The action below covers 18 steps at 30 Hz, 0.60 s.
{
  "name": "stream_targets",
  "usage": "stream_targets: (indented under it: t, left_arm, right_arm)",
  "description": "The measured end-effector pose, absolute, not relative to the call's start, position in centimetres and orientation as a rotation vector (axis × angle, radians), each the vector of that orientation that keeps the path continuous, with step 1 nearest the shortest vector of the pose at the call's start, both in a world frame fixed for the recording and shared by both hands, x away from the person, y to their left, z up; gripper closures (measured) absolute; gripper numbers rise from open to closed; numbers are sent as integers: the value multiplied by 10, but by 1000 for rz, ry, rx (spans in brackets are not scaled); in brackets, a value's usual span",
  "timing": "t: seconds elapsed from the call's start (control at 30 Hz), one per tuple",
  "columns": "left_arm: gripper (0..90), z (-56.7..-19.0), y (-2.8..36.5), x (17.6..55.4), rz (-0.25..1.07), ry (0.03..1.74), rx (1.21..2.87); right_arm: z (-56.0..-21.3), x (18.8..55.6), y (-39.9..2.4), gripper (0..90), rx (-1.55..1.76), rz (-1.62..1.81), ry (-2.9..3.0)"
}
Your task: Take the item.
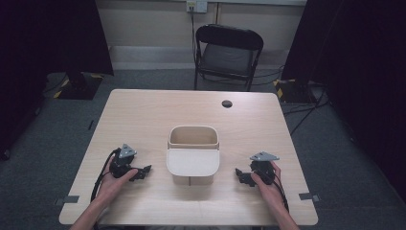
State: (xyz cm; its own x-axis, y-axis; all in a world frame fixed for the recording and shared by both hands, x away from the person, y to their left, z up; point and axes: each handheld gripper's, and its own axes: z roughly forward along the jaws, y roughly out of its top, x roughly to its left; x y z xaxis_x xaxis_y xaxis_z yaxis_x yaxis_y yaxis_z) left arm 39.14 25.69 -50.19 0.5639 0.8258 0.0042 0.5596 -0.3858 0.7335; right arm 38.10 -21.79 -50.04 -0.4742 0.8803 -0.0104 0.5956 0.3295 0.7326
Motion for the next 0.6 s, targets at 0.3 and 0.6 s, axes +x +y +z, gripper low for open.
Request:
stream_targets:
  t: [0.3,0.6]
  left_arm:
    - [150,-501,259,390,490,1109,2087]
    - [174,-497,262,389,491,1139,2057]
  right_arm:
    - [-500,381,-218,136,1302,948,2192]
    - [-500,381,-218,135,1302,948,2192]
